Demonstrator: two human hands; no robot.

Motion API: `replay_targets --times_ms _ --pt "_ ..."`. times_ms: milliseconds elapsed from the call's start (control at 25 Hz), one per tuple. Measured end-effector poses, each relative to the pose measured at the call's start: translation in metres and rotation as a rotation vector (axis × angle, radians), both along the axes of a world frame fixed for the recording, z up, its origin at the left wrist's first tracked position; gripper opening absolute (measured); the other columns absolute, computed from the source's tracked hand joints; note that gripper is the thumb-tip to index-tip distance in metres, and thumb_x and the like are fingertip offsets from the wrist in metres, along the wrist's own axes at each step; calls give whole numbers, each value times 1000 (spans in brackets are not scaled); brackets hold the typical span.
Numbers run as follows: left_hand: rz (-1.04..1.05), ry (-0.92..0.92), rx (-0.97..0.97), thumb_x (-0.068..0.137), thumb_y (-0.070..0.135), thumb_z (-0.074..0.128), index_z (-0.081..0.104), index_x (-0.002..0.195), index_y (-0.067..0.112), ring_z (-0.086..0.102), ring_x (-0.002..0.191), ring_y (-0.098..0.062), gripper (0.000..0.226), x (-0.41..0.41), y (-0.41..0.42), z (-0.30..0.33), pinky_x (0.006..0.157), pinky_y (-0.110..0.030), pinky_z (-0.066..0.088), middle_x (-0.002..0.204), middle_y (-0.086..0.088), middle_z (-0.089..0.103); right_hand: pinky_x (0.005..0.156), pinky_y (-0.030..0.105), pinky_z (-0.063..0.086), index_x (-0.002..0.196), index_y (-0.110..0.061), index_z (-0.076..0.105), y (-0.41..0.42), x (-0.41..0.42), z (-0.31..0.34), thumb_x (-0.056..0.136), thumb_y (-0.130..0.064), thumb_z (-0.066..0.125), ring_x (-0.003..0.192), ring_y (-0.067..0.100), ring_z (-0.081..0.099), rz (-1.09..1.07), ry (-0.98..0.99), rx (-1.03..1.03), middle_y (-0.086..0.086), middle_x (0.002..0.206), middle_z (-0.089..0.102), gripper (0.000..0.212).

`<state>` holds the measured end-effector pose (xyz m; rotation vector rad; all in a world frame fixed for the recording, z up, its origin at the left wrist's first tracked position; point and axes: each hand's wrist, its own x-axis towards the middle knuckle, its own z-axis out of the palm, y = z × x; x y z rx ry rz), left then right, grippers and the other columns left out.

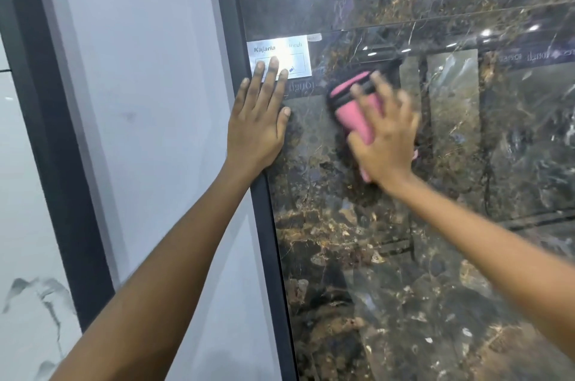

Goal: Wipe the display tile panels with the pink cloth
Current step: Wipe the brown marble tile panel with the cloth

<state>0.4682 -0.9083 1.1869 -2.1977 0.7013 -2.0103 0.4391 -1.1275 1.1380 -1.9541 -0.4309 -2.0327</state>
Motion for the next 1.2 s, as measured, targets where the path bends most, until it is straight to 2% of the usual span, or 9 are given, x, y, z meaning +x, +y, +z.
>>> replay_targets --times_ms 240,320,520,560,760,840,1040,1080,1200 --pt "34 67 73 105 33 27 22 155 13 13 150 -31 55 -8 6 -2 122 -45 11 162 -11 18 100 39 42 139 -33 49 28 -13 -173 82 -37 58 142 24 27 -83 82 -1413 -6 152 37 58" --pt "50 62 125 105 40 24 23 155 18 13 150 -35 54 -10 11 -21 122 -47 11 162 -13 18 104 41 42 140 -34 46 -2 -12 -137 87 -36 51 146 22 21 -135 37 -1335 -7 154 34 54" --pt "85 96 84 104 44 31 24 156 19 12 149 -36 57 -10 4 -112 121 -49 12 162 -15 17 93 46 35 139 -25 40 -47 -7 -89 72 -27 59 131 29 30 -96 113 -89 4 149 29 70" --pt "81 93 60 104 42 34 24 155 19 13 149 -35 57 -9 3 -118 121 -49 13 161 -15 18 96 48 33 139 -22 37 -37 -7 -117 71 -27 59 134 31 26 -117 148 -142 5 150 26 72" --pt "60 88 23 104 39 37 27 155 18 17 148 -36 56 -9 3 -120 121 -47 14 160 -15 23 105 43 34 148 -27 28 -22 -18 -238 73 -23 64 146 25 18 -93 250 -1414 -1 163 -1 83" --pt "61 95 7 104 40 36 26 155 19 17 148 -36 55 -10 2 -124 121 -47 14 160 -15 22 108 44 36 145 -26 35 -40 -11 -194 81 -21 62 145 25 23 -49 167 -1175 -1 159 20 70" --pt "67 111 -12 104 39 36 27 154 20 19 148 -36 55 -12 0 -126 121 -48 15 160 -14 23 106 39 26 140 -19 32 -41 -2 -155 74 -20 64 131 30 29 -45 128 82 7 147 28 74" --pt "66 109 -13 104 38 36 27 154 20 19 148 -36 55 -12 1 -127 120 -47 15 160 -14 24 107 42 28 136 -19 34 -24 -3 -191 72 -19 63 131 30 29 -56 157 -17 6 144 30 70" --pt "75 110 -5 104 39 34 26 155 21 17 148 -35 55 -11 3 -128 121 -47 14 161 -13 22 94 40 46 134 -28 40 0 -25 -288 76 -27 62 135 24 34 -75 266 -1067 -3 146 38 62"
